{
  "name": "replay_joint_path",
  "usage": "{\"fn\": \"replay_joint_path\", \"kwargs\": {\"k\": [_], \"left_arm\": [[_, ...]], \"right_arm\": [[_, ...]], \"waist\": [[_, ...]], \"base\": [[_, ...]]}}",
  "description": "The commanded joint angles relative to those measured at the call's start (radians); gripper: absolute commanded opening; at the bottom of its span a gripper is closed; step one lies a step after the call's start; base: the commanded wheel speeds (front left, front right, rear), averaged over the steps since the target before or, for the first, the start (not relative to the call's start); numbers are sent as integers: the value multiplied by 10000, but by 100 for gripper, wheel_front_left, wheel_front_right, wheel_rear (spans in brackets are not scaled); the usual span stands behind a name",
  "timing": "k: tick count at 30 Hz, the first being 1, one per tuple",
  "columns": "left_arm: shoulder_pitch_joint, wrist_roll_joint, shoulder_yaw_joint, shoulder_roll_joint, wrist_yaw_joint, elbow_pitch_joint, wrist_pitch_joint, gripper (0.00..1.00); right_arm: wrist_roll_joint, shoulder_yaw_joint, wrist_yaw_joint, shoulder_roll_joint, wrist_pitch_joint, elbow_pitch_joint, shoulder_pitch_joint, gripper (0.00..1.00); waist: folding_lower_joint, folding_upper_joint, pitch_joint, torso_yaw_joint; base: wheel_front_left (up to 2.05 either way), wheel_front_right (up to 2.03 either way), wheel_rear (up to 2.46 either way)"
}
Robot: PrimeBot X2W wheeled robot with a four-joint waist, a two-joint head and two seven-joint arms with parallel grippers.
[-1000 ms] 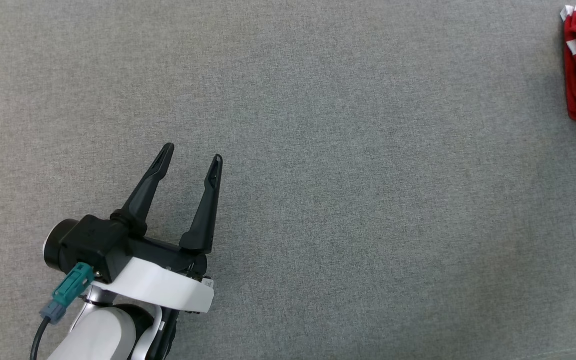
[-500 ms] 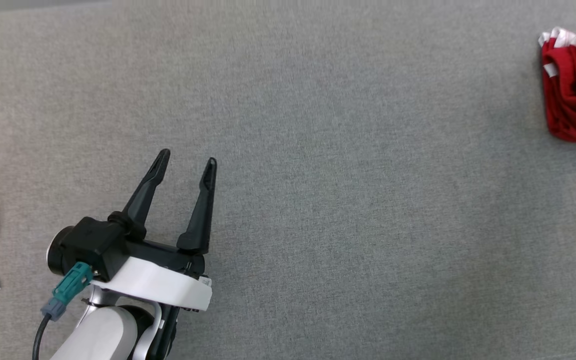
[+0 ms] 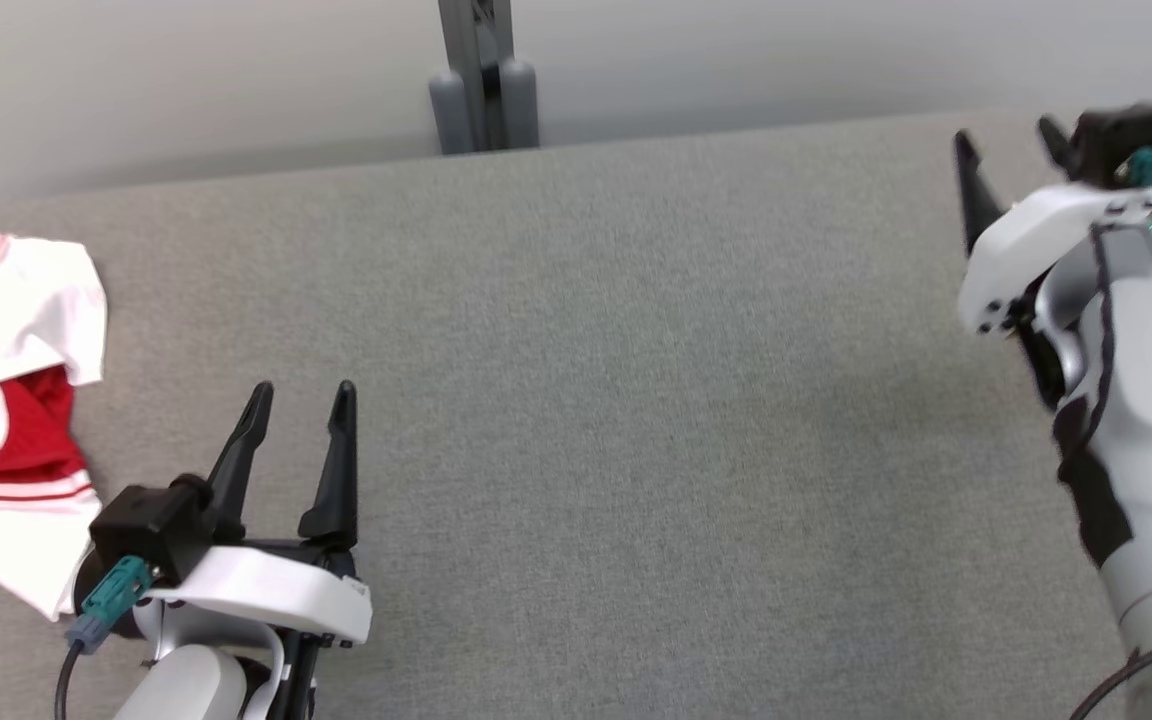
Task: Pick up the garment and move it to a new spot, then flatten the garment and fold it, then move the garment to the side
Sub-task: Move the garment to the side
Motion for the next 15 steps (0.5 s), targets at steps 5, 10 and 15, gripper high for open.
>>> {"fn": "replay_joint_path", "kwargs": {"k": [5,10,15], "left_arm": [[444,-312,357,-30,-56,663,-235,100],[897,-480,601,-27,-93,1063,-336,100],[1362,-500,722,15,-50,1254,-411,100]], "right_arm": [[1148,855,-3,161,-414,-625,1397,100],[1905,1158,-3,261,-500,-1722,2956,100],[2303,1191,-3,383,-395,-3476,4721,100]], "waist": [[0,0,-1035,343],[0,0,-1468,507],[0,0,-1661,650]], "base": [[0,0,0],[0,0,0],[0,0,0]]}}
